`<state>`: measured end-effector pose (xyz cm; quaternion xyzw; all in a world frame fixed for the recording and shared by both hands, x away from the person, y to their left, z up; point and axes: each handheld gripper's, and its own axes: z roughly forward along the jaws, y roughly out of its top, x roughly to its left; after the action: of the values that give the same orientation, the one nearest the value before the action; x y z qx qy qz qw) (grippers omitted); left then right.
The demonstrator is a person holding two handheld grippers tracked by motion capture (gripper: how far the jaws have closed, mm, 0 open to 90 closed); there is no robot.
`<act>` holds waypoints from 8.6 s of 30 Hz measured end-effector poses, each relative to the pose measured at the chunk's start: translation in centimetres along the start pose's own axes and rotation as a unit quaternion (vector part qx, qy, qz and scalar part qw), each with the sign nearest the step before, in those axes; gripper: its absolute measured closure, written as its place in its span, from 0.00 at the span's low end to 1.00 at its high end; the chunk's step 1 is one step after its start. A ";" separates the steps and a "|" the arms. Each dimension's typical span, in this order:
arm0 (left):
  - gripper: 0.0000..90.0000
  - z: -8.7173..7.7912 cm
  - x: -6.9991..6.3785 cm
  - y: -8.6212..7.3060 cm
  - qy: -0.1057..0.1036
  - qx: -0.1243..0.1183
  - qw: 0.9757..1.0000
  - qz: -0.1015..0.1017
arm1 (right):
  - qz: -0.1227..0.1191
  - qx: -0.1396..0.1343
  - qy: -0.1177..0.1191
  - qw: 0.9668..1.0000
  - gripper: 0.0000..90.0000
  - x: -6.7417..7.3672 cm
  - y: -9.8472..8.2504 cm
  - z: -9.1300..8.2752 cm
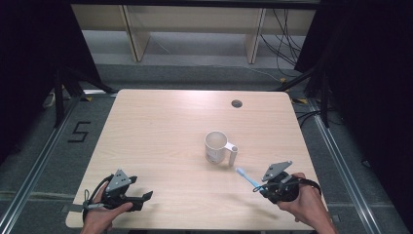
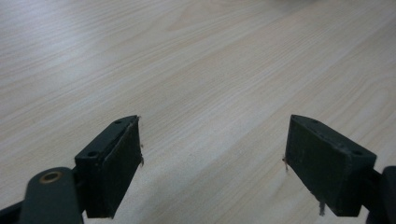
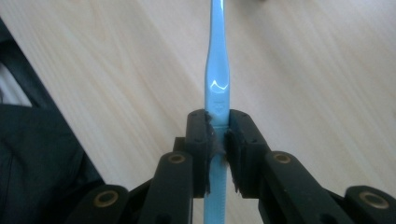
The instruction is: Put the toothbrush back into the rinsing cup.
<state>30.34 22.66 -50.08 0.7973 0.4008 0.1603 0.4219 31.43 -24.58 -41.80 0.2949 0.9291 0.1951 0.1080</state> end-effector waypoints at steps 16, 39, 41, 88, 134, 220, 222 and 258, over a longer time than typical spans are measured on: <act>0.20 0.0 0.0 0.1 -0.003 0.004 1.000 0.006 | 0.046 -0.124 -0.011 0.991 0.88 -1.5 -0.2 -0.1; 0.20 -0.1 0.0 0.1 0.000 0.005 1.000 0.008 | 0.079 -0.233 -0.025 0.969 0.88 -2.6 0.8 0.4; 0.20 -0.1 0.0 0.1 0.000 0.004 1.000 0.008 | 0.088 -0.241 -0.021 0.966 0.88 -2.7 0.9 0.4; 0.19 -0.1 -0.2 0.2 0.001 -0.003 1.000 0.003 | 0.110 -0.378 -0.025 0.919 0.88 -4.5 6.8 1.3; 0.19 -0.1 -0.2 0.2 -0.002 -0.005 1.000 -0.002 | 0.110 -0.408 -0.028 0.906 0.88 -5.0 8.2 4.3; 0.19 -0.2 -0.1 0.3 -0.005 -0.003 1.000 0.003 | 0.148 -0.359 -0.030 0.921 0.44 -3.9 3.8 4.6; 0.19 -0.2 -0.1 0.3 -0.005 -0.003 1.000 0.003 | 0.160 -0.357 -0.028 0.920 0.44 -3.8 3.6 4.3; 0.19 -0.3 -0.3 0.1 -0.002 -0.007 1.000 0.001 | 0.188 -0.335 -0.026 0.923 0.33 -3.0 0.0 2.9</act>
<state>30.05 22.54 -49.77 0.7952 0.3978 0.1624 0.4277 34.81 -25.45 -44.17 0.4159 0.7339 0.5039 0.1856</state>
